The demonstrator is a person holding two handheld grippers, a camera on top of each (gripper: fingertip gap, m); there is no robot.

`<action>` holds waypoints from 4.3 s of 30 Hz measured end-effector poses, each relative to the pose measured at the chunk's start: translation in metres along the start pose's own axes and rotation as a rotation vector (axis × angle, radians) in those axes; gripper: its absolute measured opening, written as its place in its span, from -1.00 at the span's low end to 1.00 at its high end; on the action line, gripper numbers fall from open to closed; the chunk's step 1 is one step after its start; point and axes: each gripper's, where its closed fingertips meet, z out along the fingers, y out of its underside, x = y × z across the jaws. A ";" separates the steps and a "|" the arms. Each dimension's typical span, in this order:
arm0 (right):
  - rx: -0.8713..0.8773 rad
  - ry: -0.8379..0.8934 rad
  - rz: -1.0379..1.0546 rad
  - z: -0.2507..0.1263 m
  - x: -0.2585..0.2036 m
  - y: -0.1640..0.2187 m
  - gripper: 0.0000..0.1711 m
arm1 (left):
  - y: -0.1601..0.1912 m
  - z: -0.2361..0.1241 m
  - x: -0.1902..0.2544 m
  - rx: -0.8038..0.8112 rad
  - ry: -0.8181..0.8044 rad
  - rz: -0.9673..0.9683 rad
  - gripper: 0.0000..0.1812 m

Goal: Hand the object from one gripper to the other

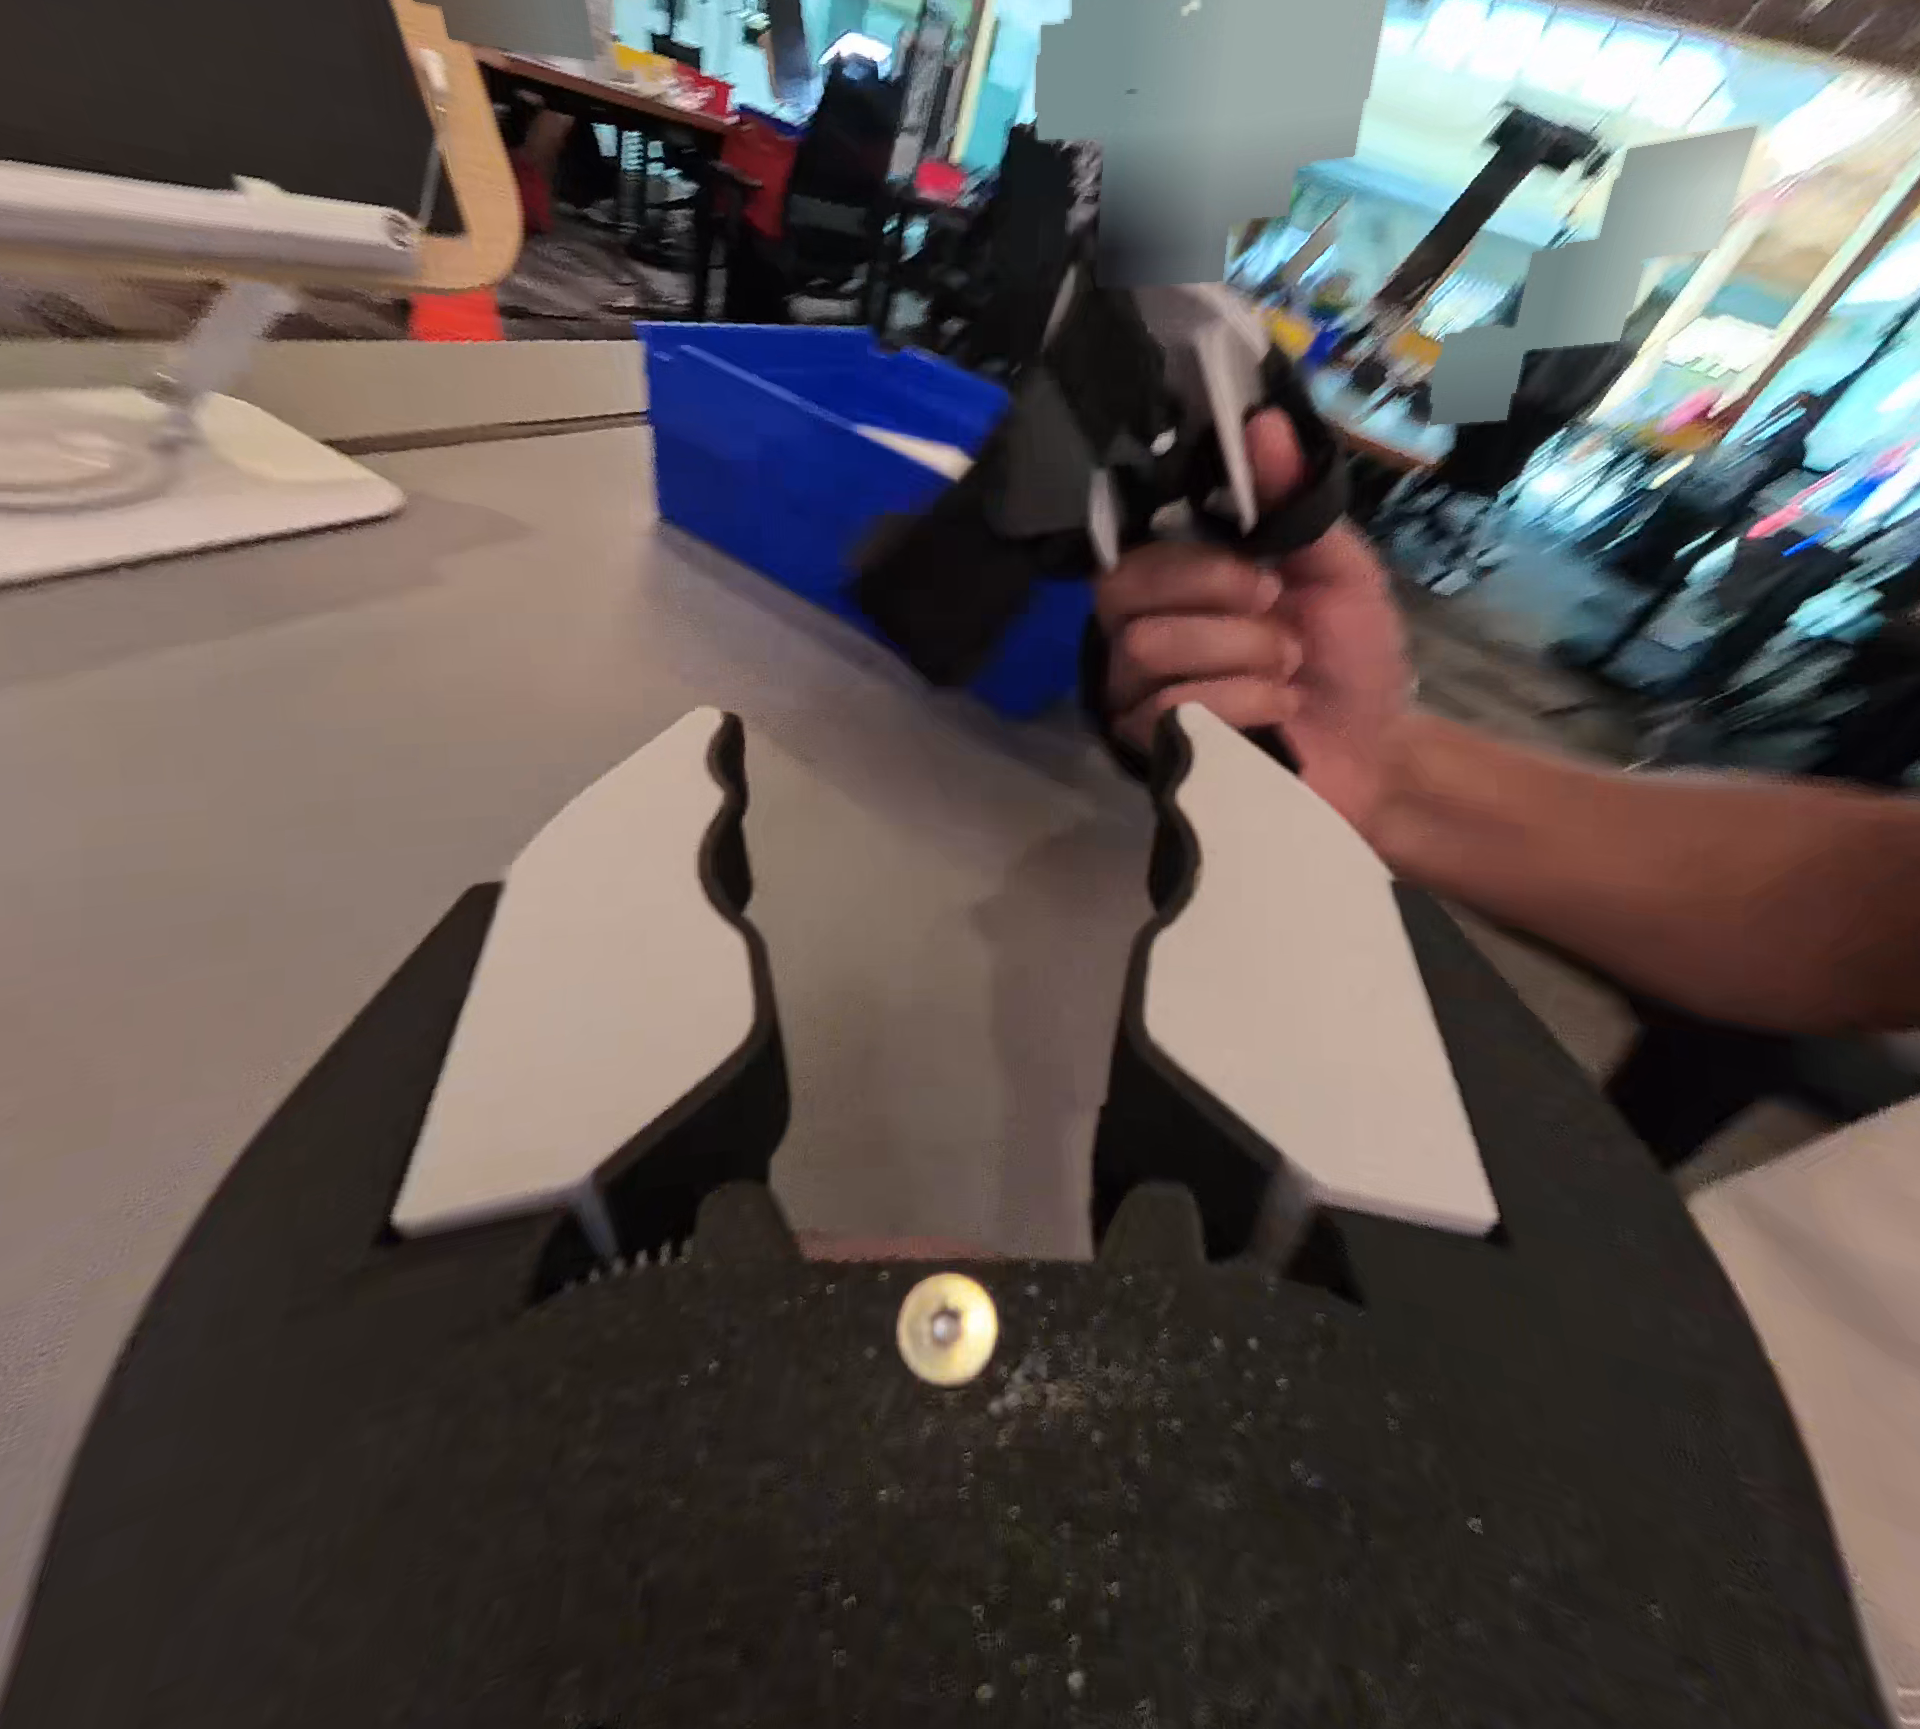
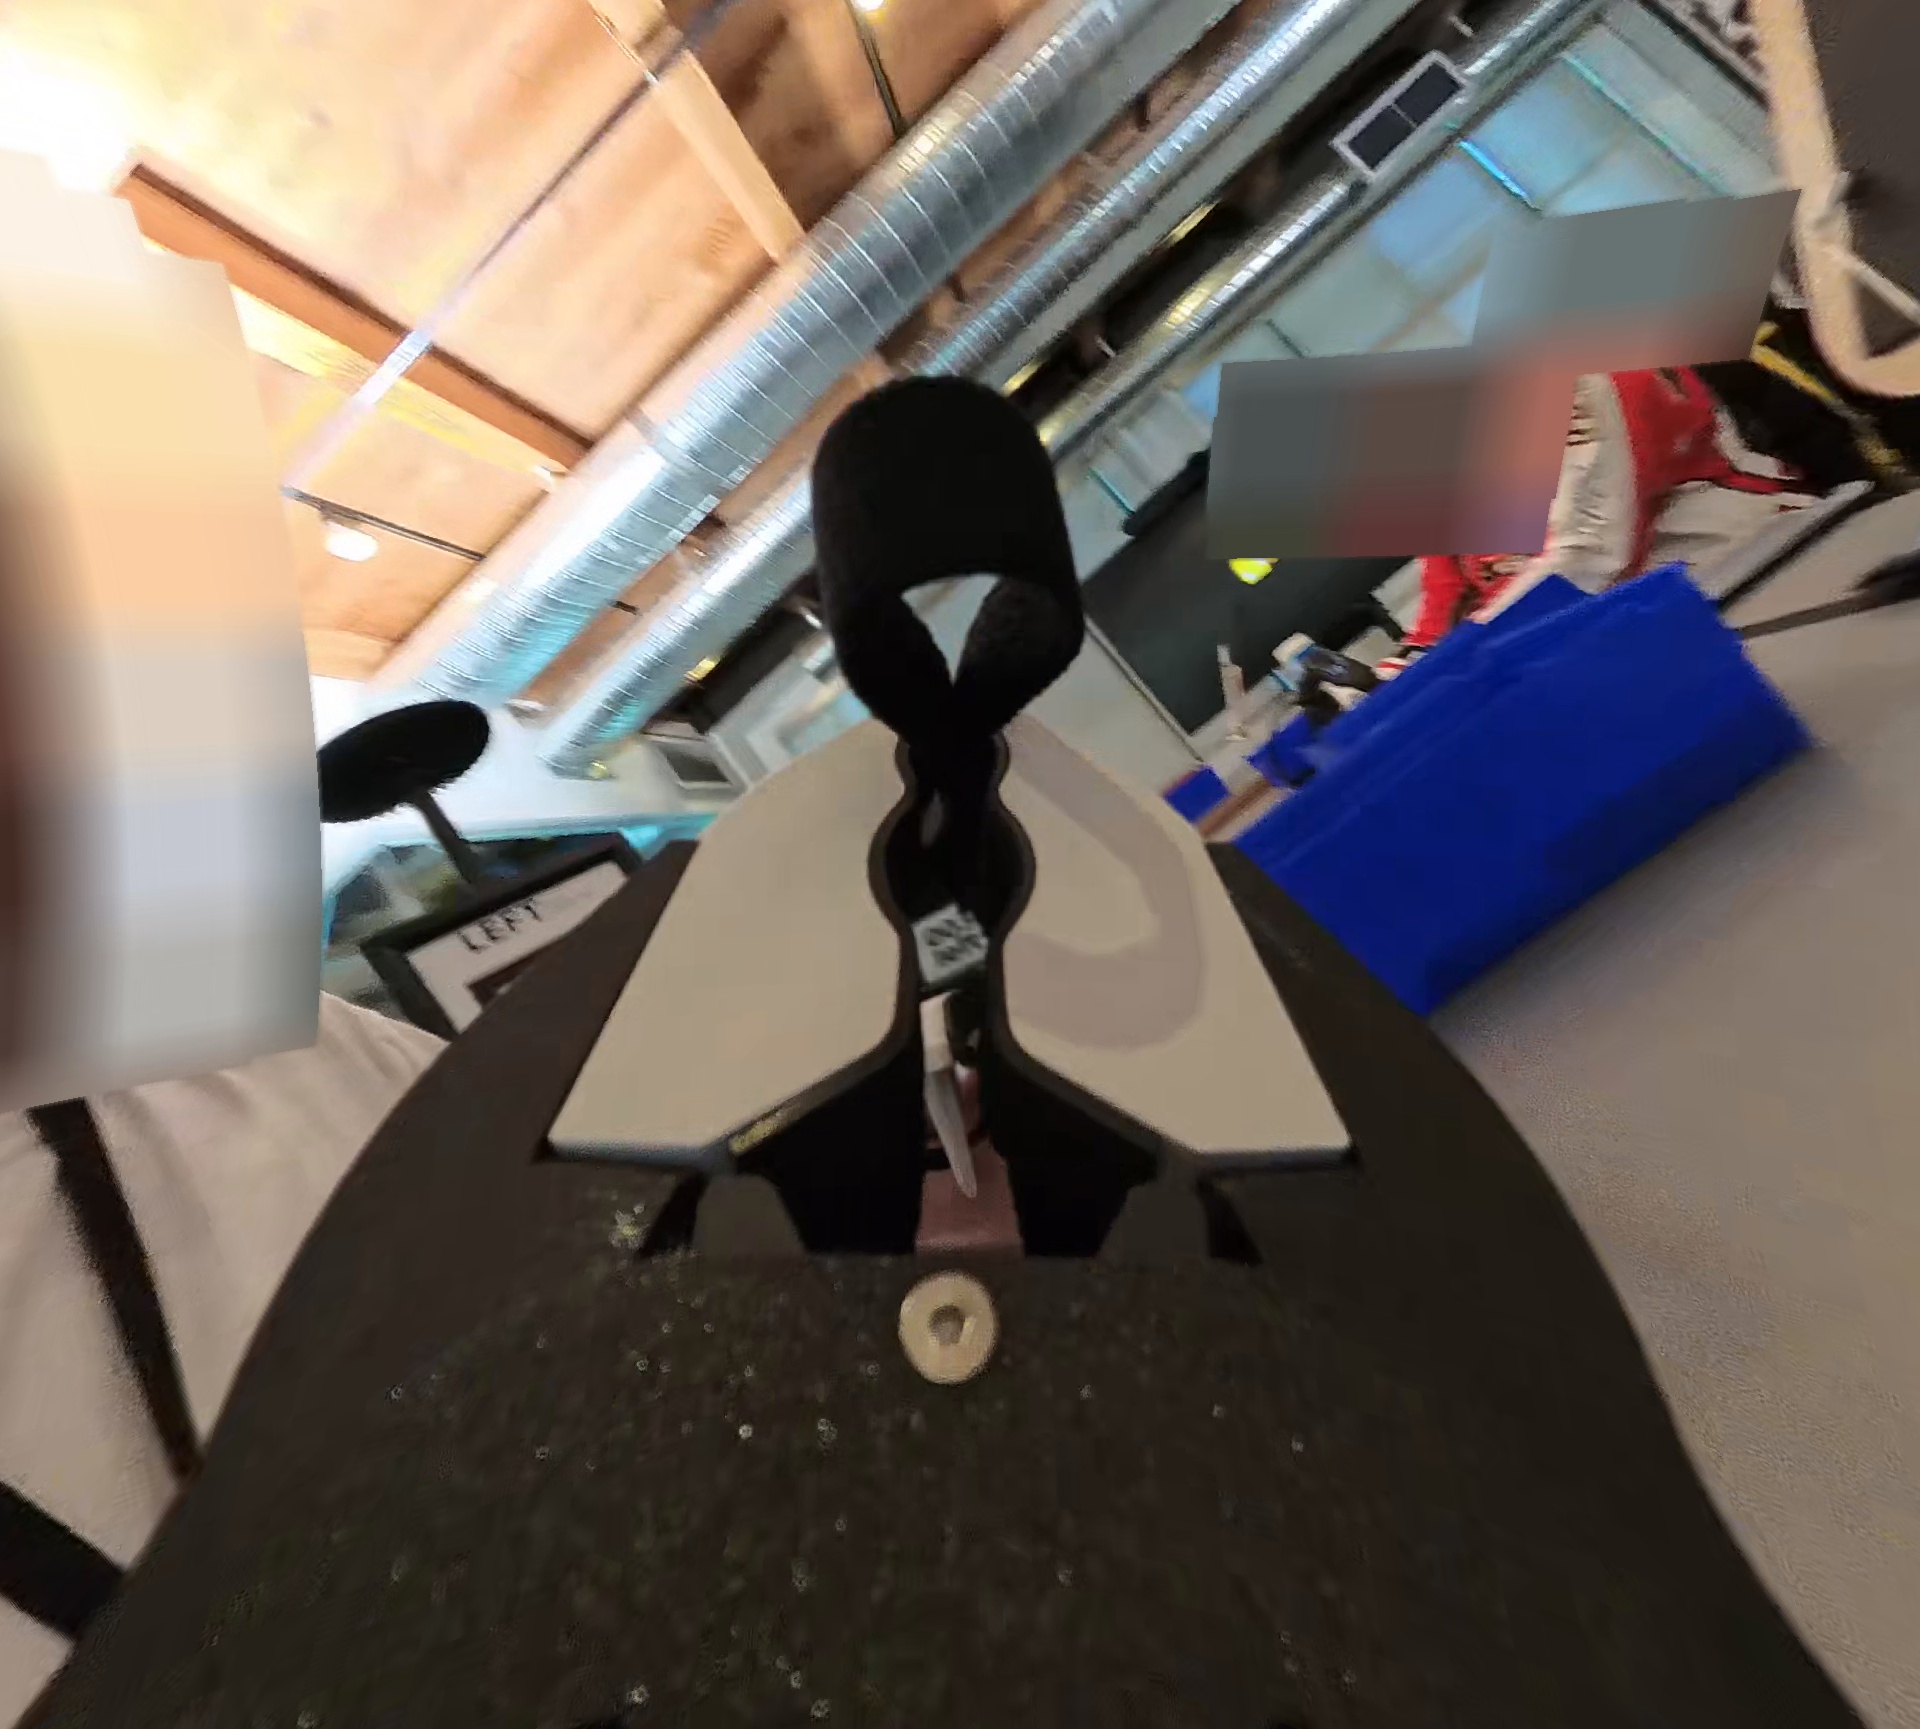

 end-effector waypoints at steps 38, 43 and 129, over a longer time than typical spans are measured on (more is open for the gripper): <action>-0.274 0.444 -0.240 -0.001 0.078 0.060 -0.40 | -0.028 -0.036 -0.025 0.133 0.075 -0.170 -0.94; -0.469 0.635 -0.822 -0.002 0.085 0.068 -0.24 | -0.022 -0.042 -0.041 0.072 0.008 -0.122 -0.94; -0.649 0.326 0.132 0.005 0.060 0.121 -0.95 | 0.045 -0.005 -0.013 -0.306 -0.016 0.462 -0.32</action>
